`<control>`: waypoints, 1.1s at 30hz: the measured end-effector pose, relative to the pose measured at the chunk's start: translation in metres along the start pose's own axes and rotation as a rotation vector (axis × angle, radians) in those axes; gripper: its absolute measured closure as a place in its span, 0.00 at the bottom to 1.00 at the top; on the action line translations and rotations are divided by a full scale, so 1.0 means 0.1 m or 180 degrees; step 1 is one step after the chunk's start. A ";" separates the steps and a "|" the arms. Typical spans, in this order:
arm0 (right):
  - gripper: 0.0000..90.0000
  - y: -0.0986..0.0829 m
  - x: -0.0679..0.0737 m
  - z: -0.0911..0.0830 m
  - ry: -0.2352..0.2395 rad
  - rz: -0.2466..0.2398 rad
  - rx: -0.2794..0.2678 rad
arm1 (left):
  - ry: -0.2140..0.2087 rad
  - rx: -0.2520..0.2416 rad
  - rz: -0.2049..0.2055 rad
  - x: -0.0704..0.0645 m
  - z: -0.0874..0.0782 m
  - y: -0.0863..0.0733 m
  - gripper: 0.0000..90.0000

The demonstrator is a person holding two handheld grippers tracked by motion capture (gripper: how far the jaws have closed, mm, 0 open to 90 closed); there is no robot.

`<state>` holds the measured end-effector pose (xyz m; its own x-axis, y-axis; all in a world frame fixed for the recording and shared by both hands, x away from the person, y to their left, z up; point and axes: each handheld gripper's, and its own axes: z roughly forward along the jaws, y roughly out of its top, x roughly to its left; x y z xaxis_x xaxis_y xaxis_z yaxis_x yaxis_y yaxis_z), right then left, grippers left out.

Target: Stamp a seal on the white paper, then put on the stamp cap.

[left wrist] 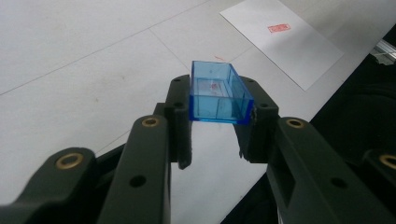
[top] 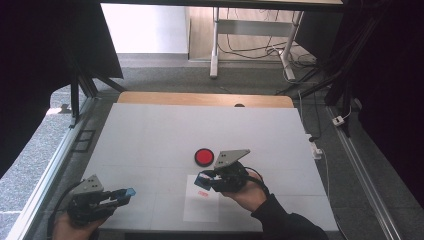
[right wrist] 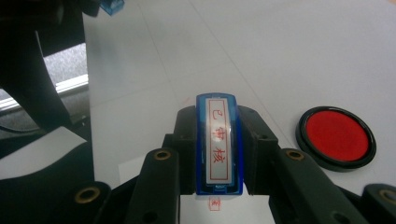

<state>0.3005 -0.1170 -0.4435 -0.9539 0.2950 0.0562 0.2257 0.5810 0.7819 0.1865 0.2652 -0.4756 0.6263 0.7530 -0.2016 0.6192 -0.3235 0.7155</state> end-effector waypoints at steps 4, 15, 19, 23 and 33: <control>0.79 0.03 0.00 -0.07 0.0008 0.0019 -0.0068 | -0.0004 0.0000 0.0001 0.00 0.00 0.00 0.76; 0.79 0.09 0.03 -0.17 0.0064 0.0003 -0.0141 | -0.0015 -0.0014 -0.0014 0.01 0.00 0.00 0.76; 0.79 0.11 0.04 -0.20 0.0111 -0.0014 -0.0170 | -0.0021 -0.0011 -0.0020 0.01 0.00 0.00 0.76; 0.79 0.11 0.05 -0.21 0.0117 -0.0034 -0.0173 | -0.0022 -0.0002 -0.0019 0.01 0.00 0.00 0.76; 0.79 0.12 0.03 -0.23 0.0135 -0.0026 -0.0206 | -0.0104 -0.0007 0.0033 -0.03 0.02 0.06 0.76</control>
<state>0.2957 -0.1263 -0.4194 -0.9635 0.2572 0.0749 0.2060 0.5325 0.8210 0.1891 0.2604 -0.4722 0.6479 0.7305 -0.2161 0.6116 -0.3298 0.7191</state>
